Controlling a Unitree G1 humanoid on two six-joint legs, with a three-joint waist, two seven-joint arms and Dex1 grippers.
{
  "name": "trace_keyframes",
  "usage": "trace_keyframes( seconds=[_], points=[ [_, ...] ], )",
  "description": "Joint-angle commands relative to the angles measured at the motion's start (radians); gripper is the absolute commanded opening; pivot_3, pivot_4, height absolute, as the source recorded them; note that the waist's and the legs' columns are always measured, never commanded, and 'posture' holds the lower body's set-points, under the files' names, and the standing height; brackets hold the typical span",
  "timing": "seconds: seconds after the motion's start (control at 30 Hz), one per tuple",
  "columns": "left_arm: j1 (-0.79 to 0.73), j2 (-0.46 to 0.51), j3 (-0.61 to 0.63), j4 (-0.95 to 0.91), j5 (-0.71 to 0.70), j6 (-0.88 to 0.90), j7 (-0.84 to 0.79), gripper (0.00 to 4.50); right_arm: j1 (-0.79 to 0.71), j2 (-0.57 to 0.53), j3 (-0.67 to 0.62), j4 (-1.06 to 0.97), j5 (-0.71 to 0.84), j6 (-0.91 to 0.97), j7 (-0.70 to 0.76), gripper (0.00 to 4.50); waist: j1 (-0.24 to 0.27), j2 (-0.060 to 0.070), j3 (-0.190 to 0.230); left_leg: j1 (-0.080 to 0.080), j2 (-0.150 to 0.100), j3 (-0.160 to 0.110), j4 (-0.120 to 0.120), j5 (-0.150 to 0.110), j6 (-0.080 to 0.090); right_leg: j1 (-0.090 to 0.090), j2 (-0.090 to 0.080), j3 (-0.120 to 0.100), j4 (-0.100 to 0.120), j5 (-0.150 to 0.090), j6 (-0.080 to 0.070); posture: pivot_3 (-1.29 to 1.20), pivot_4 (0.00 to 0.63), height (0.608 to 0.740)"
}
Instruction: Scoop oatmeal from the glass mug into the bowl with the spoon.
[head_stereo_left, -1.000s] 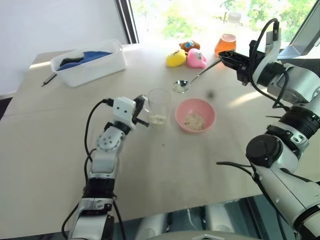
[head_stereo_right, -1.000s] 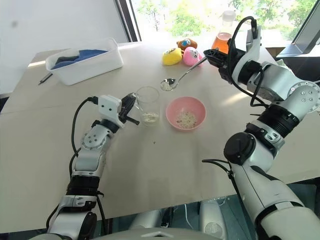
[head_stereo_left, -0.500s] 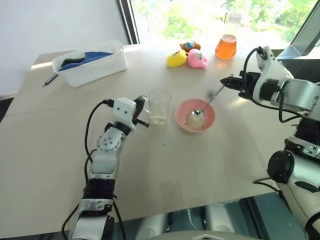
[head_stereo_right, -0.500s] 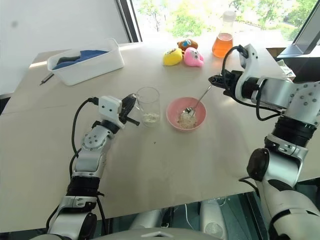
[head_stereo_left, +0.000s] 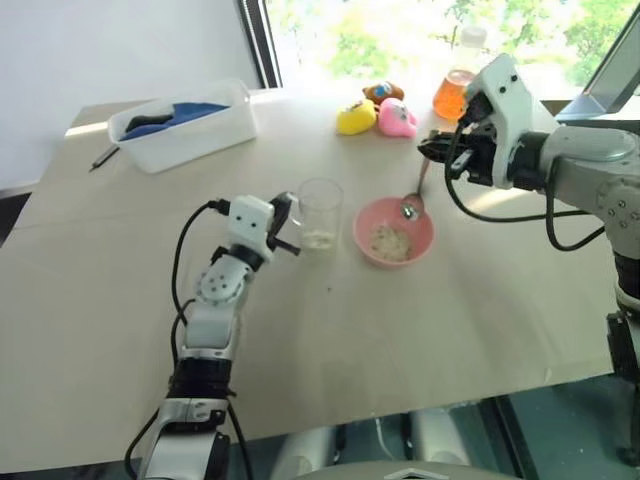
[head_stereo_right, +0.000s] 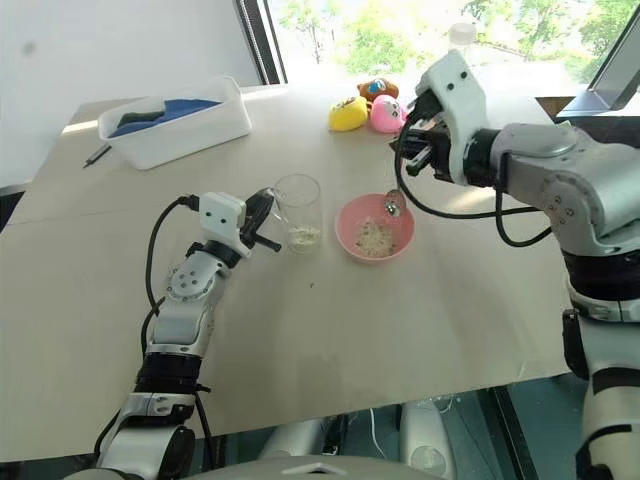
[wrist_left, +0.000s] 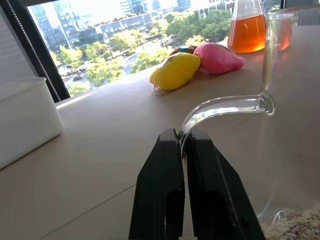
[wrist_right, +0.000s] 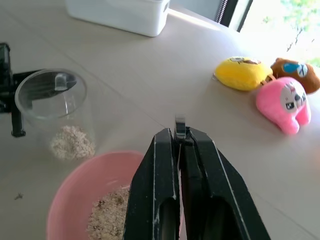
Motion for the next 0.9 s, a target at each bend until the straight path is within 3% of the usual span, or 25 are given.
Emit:
trace_keyframes(
  seconds=[0.03,0.23,0.4,0.6,0.9],
  points=[
    [0.014,0.000,-0.019,0.011,0.013,0.005,-0.002,0.01,-0.040,0.003,-0.017,-0.044,-0.031,-0.036,0.041,0.00,0.006,0.000,0.000,0.000,0.000,0.000,0.000,0.000,0.000,0.000,0.000,0.000,0.000,0.000,0.000,0.00,0.150,0.740],
    [0.016,0.000,-0.020,0.012,0.011,0.005,0.002,0.01,-0.069,0.157,-0.251,0.113,0.085,0.147,-0.080,0.00,0.015,-0.001,0.000,0.000,0.000,0.000,0.000,0.000,0.000,0.000,0.000,0.000,0.000,0.000,0.000,0.00,0.150,0.740],
    [0.019,0.002,-0.023,0.017,0.009,0.002,0.002,0.01,-0.203,0.329,-0.471,0.238,0.188,0.251,-0.241,0.00,0.012,-0.001,0.000,0.000,0.000,0.000,0.000,0.000,0.000,0.000,0.000,0.000,0.000,0.000,0.000,0.00,0.150,0.740],
    [0.032,-0.001,-0.023,0.008,-0.013,0.004,-0.005,0.01,-0.293,0.490,-0.631,0.259,0.335,0.387,-0.364,0.00,0.012,0.000,-0.001,0.000,0.000,-0.001,-0.001,0.000,0.000,0.000,0.000,0.000,0.000,0.000,0.000,0.00,0.150,0.740],
    [0.039,-0.006,-0.030,-0.002,-0.019,0.004,0.004,0.01,-0.168,0.537,-0.480,0.200,0.261,0.323,-0.382,0.00,0.008,0.000,-0.001,0.000,-0.001,-0.001,0.000,0.000,0.000,0.000,0.000,0.000,0.001,0.000,0.000,0.00,0.150,0.740]
  ],
)
